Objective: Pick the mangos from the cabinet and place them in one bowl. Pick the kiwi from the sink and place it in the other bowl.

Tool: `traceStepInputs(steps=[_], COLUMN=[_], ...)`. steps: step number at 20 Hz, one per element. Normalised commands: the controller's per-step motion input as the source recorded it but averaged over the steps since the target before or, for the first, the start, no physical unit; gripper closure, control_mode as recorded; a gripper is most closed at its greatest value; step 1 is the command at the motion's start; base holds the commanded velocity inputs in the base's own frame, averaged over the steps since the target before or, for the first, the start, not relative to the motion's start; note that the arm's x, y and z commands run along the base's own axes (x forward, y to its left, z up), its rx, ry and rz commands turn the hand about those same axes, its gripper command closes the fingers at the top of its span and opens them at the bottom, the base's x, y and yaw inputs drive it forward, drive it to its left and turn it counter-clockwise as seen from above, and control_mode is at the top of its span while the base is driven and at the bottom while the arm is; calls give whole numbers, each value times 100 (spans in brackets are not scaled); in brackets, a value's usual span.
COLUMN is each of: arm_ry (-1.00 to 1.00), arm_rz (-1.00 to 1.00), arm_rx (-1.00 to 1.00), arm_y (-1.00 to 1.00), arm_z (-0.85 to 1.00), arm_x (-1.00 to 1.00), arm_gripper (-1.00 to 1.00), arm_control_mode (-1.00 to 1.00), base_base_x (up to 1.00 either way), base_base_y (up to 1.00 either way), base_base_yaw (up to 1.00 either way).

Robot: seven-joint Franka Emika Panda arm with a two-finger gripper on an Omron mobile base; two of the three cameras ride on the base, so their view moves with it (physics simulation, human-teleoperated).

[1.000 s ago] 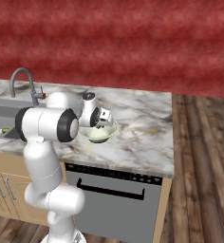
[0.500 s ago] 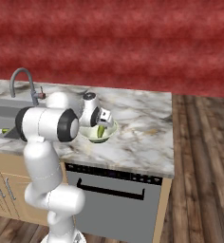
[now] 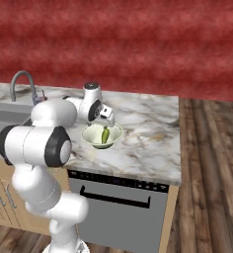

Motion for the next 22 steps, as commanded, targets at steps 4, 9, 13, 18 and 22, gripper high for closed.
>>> traceStepInputs(steps=[4,9,13,18,22], arm_ry=[26,7,-40,-42,-9], arm_rz=[0,0,3,4,-1], arm_rx=[2,-1,-3,-7,-4], arm_y=[0,1,7,4,7], arm_z=[17,13,-4,-7,-1], arm_x=[-90,-82,-77,-62,-14], arm_gripper=[-100,-100,-100,-100,-100], arm_control_mode=[-100,-100,-100,-100,-100], base_base_x=[0,0,0,0,0], base_base_y=[0,0,0,0,0], base_base_yaw=[0,0,0,0,0])
